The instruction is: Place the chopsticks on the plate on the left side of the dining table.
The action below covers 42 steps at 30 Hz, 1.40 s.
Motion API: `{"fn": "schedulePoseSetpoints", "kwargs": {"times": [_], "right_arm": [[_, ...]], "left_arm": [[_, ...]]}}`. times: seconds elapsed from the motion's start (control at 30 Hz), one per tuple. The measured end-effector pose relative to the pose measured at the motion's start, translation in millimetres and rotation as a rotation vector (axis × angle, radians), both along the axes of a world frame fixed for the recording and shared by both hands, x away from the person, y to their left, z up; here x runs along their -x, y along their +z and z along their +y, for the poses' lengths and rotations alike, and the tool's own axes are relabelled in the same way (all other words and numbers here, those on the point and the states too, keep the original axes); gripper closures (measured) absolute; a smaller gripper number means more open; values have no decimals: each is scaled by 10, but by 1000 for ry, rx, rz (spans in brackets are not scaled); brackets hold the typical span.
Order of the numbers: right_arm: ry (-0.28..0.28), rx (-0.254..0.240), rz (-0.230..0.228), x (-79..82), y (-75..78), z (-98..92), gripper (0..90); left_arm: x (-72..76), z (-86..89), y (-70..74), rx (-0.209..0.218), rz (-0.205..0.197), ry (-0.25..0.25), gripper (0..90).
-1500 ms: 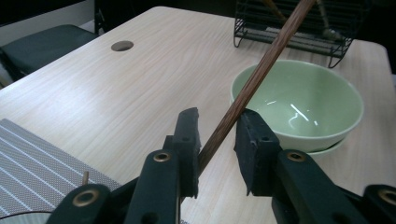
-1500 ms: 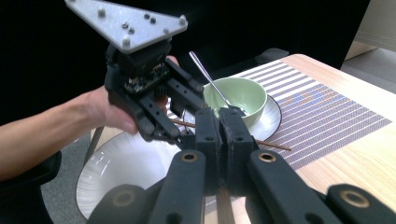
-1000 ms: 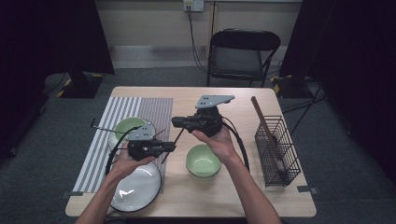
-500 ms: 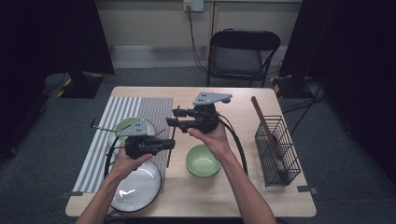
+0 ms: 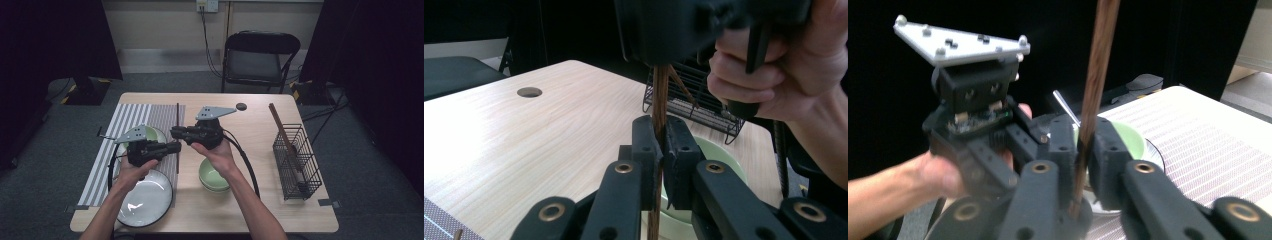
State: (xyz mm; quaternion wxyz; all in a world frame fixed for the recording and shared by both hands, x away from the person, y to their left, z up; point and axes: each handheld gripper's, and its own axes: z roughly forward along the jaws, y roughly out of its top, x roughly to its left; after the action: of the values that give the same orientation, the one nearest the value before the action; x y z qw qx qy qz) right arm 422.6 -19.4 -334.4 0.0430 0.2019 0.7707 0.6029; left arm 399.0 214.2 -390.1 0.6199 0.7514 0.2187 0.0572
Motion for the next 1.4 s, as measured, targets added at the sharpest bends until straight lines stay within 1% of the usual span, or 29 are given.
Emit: {"fn": "schedulePoseSetpoints", "kwargs": {"times": [0.03, 0.07, 0.13, 0.17, 0.33, 0.37, 0.4, 0.47, 0.5, 0.6, 0.7, 0.73, 0.77, 0.83, 0.9, 0.97, 1.0, 1.03, 1.07, 1.13, 1.2, 1.23, 1.33, 1.4], "right_arm": [[3, -1, 6, -3, 5, 12, 854], [6, 1, 9, -3, 9, 28, 855], [3, 6, 7, -3, 19, 51, 856], [4, 4, 9, -6, 25, 56, 856], [-2, 0, 11, -19, 62, 84, 857], [-3, 1, 12, -18, 68, 91, 857], [-2, -2, 10, -21, 73, 96, 857], [0, -19, 10, -26, 92, 94, 857], [1, -22, 11, -27, 105, 93, 857], [1, -20, 8, -29, 129, 98, 857], [2, -26, 6, -30, 154, 94, 857], [4, -32, 4, -33, 160, 94, 857], [0, -33, 6, -32, 170, 94, 857], [3, -36, 2, -36, 190, 103, 857], [4, -33, -4, -38, 212, 110, 857], [4, -41, -6, -38, 231, 110, 856], [7, -43, -13, -37, 242, 104, 857], [8, -50, -17, -34, 249, 99, 857], [8, -54, -16, -33, 250, 93, 856], [15, -60, -15, -35, 243, 92, 849], [17, -66, -16, -28, 230, 89, 789], [17, -60, -17, -24, 217, 91, 780], [19, -39, -17, -13, 150, 99, 747], [20, -36, -9, -10, 98, 97, 751]], "left_arm": [[-2, -5, -8, 10, 0, -2, 851], [-4, -2, -9, 6, 1, 2, 851], [-3, 12, -8, 14, 4, 6, 850], [-8, 17, -8, 26, 4, 5, 849], [-8, 29, 1, 33, 7, 12, 847], [-9, 36, 5, 24, 4, 16, 847], [-10, 33, 1, 25, 5, 12, 844], [-12, 27, -5, 10, 4, 13, 838], [-13, 21, -7, 15, 6, 9, 837], [-7, 8, -5, 11, 3, 5, 835], [-10, 22, -5, 23, 4, 4, 833], [-9, 25, -5, 20, 6, 4, 833], [-11, 26, -4, 8, 1, 4, 833], [-11, 21, -8, 10, 2, 2, 832], [-11, 19, -10, 4, 0, -1, 832], [-9, 22, -12, -2, -4, 0, 832], [-8, 18, -12, 15, -4, 0, 837], [-3, 20, 0, 8, -3, 0, 838], [-1, 19, 8, 4, -10, -7, 839], [10, 14, 14, 6, -3, -12, 841], [12, 9, 22, 4, -7, -16, 842], [19, 5, 31, 13, -6, -15, 842], [30, 14, 56, 5, -18, -12, 842], [26, 24, 59, 20, -18, -9, 842]]}}
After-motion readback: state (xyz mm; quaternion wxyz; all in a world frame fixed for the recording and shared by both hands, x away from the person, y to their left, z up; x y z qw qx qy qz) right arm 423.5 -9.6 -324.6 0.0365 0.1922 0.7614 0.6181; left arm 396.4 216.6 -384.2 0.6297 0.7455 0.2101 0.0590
